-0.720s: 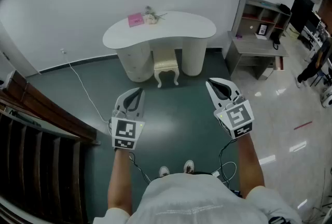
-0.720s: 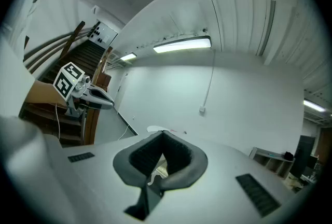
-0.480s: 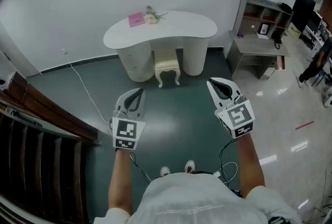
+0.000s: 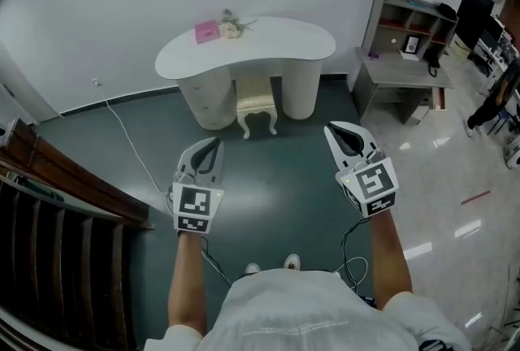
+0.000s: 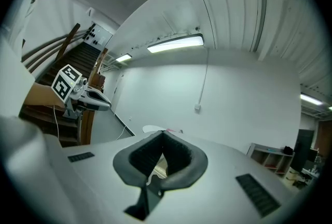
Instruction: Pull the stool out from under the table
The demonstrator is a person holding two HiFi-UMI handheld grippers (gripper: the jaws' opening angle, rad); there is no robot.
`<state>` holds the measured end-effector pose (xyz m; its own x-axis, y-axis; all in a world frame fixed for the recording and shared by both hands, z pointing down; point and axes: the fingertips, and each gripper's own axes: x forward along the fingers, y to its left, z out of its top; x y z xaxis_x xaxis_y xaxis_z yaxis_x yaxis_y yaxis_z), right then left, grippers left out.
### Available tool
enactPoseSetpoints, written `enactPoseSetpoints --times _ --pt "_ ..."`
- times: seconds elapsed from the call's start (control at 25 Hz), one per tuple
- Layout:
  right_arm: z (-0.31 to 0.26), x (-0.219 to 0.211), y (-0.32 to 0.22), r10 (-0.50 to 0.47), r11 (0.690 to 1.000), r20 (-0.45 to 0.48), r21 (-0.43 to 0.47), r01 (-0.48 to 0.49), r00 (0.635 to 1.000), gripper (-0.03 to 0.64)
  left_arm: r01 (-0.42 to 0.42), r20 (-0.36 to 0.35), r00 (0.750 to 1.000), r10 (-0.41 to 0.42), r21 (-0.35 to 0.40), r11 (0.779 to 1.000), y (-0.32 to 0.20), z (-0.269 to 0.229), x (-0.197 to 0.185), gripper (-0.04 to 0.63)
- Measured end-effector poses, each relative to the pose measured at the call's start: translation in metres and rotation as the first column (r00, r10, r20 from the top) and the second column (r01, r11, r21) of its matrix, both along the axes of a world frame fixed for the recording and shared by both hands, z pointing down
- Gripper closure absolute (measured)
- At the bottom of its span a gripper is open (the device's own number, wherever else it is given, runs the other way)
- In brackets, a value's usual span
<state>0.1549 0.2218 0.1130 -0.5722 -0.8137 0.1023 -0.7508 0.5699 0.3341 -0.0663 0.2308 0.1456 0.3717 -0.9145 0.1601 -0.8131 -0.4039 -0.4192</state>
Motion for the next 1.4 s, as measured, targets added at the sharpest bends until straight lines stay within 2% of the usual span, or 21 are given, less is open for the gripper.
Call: enactPoseSetpoints --times 0.32,0.72,1.0,1.24,1.4 --pt "0.021 0.023 -0.024 -0.055 0.998 -0.028 -0.033 0.054 0.998 0.601 0.027 0.008 1.000 -0.026 -0.028 0.999 -0.015 0.015 0.028 0.577" --pt "0.040 0.014 -0.085 -0.086 0.995 -0.057 -0.055 0.083 0.995 0.601 0.044 0.028 0.999 -0.043 -0.040 0.998 -0.073 0.028 0.023 0.577" --pt "0.049 -0.005 -0.175 -0.069 0.996 -0.083 -0.060 0.064 0.994 0.601 0.019 0.002 1.000 -0.019 -0.017 1.000 -0.162 0.041 0.003 0.577" --pt "0.057 -0.033 -0.275 -0.056 0.994 -0.089 -0.100 0.047 0.994 0.602 0.021 0.005 1.000 -0.021 -0.078 0.997 -0.262 0.051 -0.027 0.577" --pt "0.061 -0.058 -0.343 -0.048 0.992 -0.086 -0.120 0.037 0.995 0.602 0.015 -0.009 1.000 -0.015 -0.087 0.996 -0.328 0.055 -0.051 0.577"
